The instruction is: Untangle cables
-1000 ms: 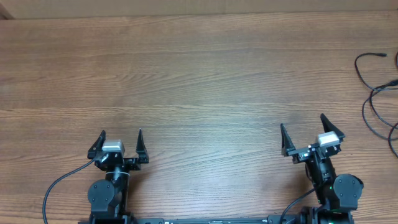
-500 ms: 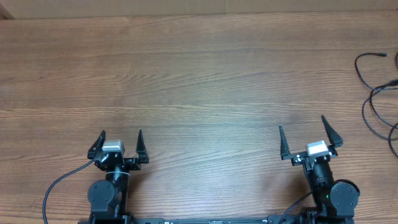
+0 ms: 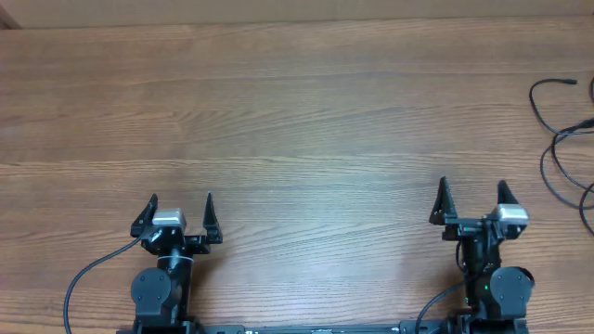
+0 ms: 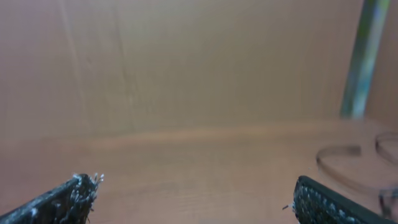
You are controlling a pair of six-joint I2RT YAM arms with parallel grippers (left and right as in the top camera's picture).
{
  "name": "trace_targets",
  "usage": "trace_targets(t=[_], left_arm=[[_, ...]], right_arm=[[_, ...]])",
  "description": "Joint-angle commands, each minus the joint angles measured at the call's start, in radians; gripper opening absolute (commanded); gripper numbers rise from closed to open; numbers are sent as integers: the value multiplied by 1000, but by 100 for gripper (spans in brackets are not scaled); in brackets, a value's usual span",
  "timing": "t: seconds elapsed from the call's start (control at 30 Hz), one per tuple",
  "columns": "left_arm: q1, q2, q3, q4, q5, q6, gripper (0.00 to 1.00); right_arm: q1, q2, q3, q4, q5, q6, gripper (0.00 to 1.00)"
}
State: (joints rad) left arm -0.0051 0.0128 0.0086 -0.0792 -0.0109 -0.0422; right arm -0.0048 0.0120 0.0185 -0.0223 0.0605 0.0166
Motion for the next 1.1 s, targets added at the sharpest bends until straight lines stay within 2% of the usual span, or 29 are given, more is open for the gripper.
trace_targets(t=[0.0, 0.2, 0.43, 0.6, 0.87, 1.0, 1.07], left_arm=[[-1, -8, -3, 1, 11, 17, 100], [-1, -8, -3, 1, 11, 17, 100], [-1, -8, -3, 1, 11, 17, 99], [-1, -8, -3, 1, 11, 17, 100], [-1, -8, -3, 1, 11, 17, 100], [-1, -8, -3, 1, 11, 17, 99], [-1, -8, -3, 1, 11, 17, 100]], right_arm=[[5, -10, -11, -50, 32, 55, 100], [5, -10, -11, -55, 26, 55, 100], [6, -10, -11, -62, -71, 53, 100], [6, -10, -11, -54, -172, -156, 100], [5, -10, -11, -56, -150, -143, 100], [5, -10, -11, -63, -76, -45, 100], [5, -10, -11, -63, -73, -47, 100]])
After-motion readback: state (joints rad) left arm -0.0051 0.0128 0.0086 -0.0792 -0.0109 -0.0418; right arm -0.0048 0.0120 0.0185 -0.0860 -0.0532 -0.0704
